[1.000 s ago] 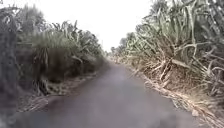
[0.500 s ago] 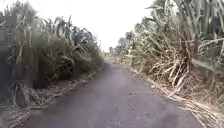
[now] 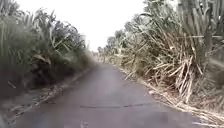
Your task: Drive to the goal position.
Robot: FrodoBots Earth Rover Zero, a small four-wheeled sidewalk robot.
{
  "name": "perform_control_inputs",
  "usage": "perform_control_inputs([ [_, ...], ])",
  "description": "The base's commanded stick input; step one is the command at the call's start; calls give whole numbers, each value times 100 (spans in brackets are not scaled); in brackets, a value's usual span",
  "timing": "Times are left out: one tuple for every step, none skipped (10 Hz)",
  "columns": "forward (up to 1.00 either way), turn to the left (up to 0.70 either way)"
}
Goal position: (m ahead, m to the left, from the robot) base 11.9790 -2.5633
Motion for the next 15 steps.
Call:
perform_control_inputs([
  [100, 0],
  [100, 0],
  [100, 0],
  [100, 0],
  [100, 0],
  [100, 0],
  [100, 0],
  [100, 0],
  [100, 0],
  [100, 0],
  [100, 0],
  [100, 0],
  [100, 0],
  [100, 39],
  [100, 38],
])
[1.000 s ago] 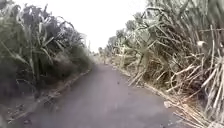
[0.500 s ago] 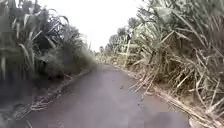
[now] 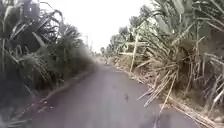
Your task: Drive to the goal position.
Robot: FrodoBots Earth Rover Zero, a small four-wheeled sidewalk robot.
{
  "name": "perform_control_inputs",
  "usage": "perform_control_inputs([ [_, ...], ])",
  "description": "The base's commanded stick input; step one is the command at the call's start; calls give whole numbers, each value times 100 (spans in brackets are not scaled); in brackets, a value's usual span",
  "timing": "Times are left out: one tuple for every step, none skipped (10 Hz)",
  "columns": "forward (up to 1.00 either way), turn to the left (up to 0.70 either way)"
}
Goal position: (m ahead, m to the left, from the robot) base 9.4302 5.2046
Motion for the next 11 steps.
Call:
perform_control_inputs([
  [100, 37],
  [100, 0],
  [100, 0],
  [100, 0],
  [100, 0],
  [100, 0],
  [100, 0],
  [100, 0],
  [100, 0],
  [100, 0],
  [100, 0],
])
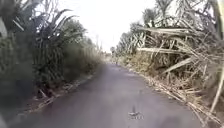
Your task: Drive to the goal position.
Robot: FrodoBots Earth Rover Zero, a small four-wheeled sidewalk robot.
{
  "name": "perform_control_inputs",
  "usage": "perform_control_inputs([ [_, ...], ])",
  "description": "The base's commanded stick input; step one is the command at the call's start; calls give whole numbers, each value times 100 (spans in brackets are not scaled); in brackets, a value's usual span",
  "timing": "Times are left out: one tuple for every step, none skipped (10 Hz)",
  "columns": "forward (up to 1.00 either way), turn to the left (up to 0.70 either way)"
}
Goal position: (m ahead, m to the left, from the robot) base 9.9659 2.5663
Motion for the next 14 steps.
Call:
perform_control_inputs([
  [100, 0],
  [100, 0],
  [100, 0],
  [100, 0],
  [100, 0],
  [100, 0],
  [100, 0],
  [100, 0],
  [100, 0],
  [100, 0],
  [100, 0],
  [100, 0],
  [100, -1],
  [100, -1],
])
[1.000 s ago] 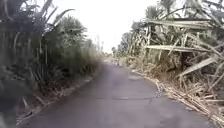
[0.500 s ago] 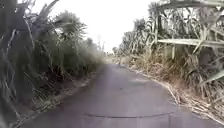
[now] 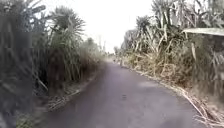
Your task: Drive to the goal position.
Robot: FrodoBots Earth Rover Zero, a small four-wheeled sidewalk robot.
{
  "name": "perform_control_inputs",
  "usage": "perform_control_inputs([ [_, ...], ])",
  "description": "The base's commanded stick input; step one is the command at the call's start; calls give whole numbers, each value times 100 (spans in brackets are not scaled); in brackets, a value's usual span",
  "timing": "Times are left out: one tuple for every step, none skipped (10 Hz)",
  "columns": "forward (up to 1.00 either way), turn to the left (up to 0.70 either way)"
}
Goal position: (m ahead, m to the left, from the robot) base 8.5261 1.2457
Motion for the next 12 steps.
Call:
perform_control_inputs([
  [100, -2],
  [100, -3],
  [100, -6],
  [100, -5],
  [100, -4],
  [100, 0],
  [100, 0],
  [100, 0],
  [100, 0],
  [100, 0],
  [100, 0],
  [100, -40],
])
